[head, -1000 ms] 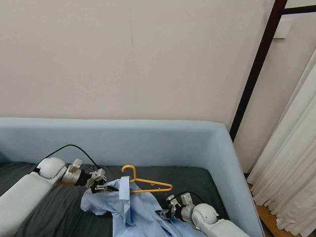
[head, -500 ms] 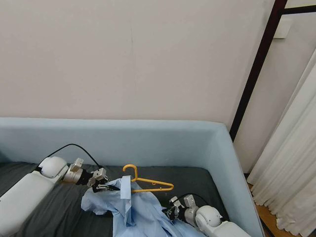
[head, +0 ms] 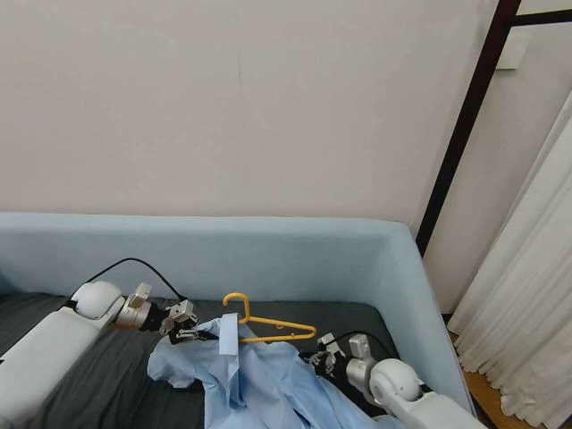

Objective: Pick up the clothes from the sofa and hang them on the clothes hanger.

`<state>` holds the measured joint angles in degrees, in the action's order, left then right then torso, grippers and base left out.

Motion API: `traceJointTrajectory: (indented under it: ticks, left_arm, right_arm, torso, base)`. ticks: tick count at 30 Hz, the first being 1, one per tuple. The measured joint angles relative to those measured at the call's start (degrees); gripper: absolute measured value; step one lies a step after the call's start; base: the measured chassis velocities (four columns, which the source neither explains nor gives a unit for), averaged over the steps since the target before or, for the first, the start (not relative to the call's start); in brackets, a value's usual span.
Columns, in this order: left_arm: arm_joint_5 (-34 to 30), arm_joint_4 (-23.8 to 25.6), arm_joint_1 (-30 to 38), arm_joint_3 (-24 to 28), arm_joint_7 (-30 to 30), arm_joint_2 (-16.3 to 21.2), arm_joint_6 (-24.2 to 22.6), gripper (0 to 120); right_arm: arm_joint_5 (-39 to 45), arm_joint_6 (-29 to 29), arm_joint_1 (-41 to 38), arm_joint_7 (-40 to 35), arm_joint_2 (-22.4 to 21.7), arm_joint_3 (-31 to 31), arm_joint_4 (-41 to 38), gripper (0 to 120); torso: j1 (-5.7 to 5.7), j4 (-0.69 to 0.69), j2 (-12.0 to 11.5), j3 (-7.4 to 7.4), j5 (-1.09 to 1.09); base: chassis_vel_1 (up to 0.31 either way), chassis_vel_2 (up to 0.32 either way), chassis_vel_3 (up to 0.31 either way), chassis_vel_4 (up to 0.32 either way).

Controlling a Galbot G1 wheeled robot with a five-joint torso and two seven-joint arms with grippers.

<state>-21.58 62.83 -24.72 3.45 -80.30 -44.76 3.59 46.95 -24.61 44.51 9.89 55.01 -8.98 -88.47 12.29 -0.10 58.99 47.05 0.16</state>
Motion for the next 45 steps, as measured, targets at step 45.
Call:
traceJointTrajectory:
  ticks: [45]
  left_arm:
    - [5.97,-2.36,3.74,0.70,-7.29,-1.22,-0.94,2]
  right_arm:
    - [-1.74,-0.52,4.46,-7.82,-8.25,6.79,-11.83,4]
  torso:
    - [0.00,0.00,0.00,0.00,-0.01]
  base:
    - [0.000,0.000,0.000,0.000]
